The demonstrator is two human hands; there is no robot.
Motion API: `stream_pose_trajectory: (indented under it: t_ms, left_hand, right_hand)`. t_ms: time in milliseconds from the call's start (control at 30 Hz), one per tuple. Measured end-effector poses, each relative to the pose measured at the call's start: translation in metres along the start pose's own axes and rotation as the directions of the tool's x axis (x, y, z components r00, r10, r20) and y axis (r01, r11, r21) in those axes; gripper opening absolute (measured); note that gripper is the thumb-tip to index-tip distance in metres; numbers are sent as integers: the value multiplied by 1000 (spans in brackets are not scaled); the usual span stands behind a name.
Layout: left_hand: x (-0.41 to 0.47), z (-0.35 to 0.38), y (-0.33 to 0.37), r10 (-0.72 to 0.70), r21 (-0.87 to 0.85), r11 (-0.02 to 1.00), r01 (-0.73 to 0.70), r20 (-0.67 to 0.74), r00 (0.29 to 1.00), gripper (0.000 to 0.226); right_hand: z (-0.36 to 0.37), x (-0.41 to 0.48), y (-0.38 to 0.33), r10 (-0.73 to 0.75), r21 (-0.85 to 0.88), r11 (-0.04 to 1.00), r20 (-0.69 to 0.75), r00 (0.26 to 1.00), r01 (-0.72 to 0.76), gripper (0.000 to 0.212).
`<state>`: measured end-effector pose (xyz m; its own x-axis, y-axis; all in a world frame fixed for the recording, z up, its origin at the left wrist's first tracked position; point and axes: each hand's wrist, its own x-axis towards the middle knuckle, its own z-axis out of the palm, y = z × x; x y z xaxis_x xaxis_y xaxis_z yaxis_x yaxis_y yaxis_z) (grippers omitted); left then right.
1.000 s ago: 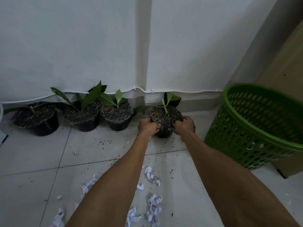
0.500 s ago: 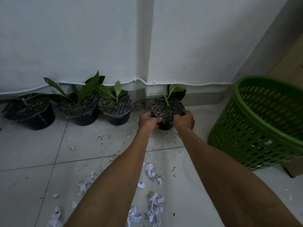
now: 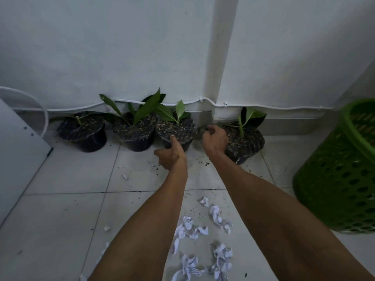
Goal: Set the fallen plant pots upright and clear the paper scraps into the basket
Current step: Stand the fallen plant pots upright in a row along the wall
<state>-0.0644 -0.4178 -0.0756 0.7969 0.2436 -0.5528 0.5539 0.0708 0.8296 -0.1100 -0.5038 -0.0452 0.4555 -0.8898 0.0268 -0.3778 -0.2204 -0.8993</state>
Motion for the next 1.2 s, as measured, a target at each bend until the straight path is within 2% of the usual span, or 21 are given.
stream_pose_trajectory:
  t_ms: [67,167,233,367,467,667,767,867,1000,1133,1200]
  left_hand:
    - [12,-7,4,14,-24,1000,-13,38,999,60]
    - [26,-11,7,48,-39,998,-45,93,995,45]
    - [28,-9,8,79,-61,995,-74,79,994,35]
    - [30,-6,7,80,-124,990,-70,73,994,28]
    - [33,-6,6,68,-161,985,-55,76,995,30]
    - [33,-4,5,46,-190,981,-25,106,993,30]
    - [26,0,5,39,-149,989,-17,144,989,31]
    - [16,8,5,39,-116,993,-21,161,986,30]
    - [7,10,9,4,-78,997,11,196,981,26]
    - [2,-2,14,-32,-31,999,43,307,951,11]
    - [2,-11,17,-40,17,999,37,337,941,20]
  right_hand:
    - [19,5,-3,154,82,983,132,979,-166,40]
    - [41,9,-7,216,148,955,248,944,-257,47]
    - [53,13,-6,252,164,940,258,933,-300,46]
    - [62,17,0,306,235,907,201,931,-349,37]
    - [60,20,4,239,244,934,121,963,-263,36]
    - [45,21,2,42,167,985,2,999,-42,48]
    - [37,21,-2,-75,167,981,-140,987,98,48]
    - [27,21,-5,-174,136,969,-214,961,206,51]
    - [17,17,0,-224,89,967,-160,961,240,57]
    - [3,10,3,-218,77,972,-79,973,224,47]
    - [-2,6,3,-195,22,980,-17,981,196,45]
